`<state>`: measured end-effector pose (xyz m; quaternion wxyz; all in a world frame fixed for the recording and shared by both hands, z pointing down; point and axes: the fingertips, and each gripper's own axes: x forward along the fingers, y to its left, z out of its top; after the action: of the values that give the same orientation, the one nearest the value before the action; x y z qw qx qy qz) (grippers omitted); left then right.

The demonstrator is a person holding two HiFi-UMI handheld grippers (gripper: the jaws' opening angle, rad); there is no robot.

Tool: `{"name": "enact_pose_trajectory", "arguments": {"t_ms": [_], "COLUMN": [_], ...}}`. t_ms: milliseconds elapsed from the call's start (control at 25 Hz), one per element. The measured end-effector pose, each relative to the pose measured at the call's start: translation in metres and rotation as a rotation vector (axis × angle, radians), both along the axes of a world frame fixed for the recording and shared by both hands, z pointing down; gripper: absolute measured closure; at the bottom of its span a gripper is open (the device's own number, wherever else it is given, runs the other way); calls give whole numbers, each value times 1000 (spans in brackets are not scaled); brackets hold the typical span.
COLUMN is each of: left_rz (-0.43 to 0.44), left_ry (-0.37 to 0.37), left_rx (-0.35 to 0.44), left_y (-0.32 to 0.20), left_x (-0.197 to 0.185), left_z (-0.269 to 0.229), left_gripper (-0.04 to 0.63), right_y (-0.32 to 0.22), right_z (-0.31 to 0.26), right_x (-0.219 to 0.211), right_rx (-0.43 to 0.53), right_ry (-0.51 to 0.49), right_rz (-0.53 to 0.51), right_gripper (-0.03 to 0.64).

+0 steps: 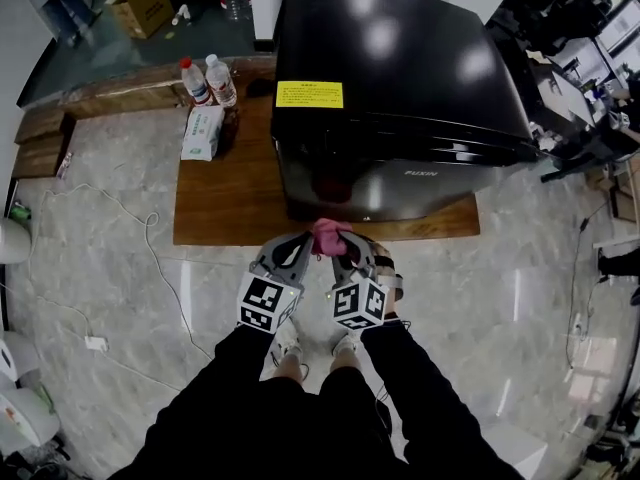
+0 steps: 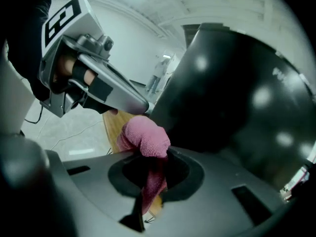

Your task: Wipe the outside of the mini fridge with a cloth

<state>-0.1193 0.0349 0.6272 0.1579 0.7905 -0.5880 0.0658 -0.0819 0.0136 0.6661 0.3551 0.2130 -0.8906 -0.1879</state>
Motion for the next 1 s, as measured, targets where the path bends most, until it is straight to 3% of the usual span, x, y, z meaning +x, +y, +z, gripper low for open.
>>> {"name": "enact_pose_trajectory", "arguments": {"t_ms": [120,280,520,760,1000], "left_rz": [35,74,63,51,30], "left_ry": [-5,-14,-13,-14,-7], "left_rx": [89,200,305,353,340], "left_y": [-6,-32,-51,-77,-96], "left_x": [32,74,122,163,176], "left_z": [-56,-125,-208,-237,-223], "left_gripper": [591,591,589,591,591], "right_y": [-8,-36,-69,-111,-131], "right_z": [-68,-154,-238,-256,-239], "right_x": [34,86,145,171,165], "right_rx": [115,306,463,533,551], "right_ry": [-77,-93,-107,-53,-27], "right_rz": [49,95,134,126,60], "right_gripper": [571,571,569,569,569]}}
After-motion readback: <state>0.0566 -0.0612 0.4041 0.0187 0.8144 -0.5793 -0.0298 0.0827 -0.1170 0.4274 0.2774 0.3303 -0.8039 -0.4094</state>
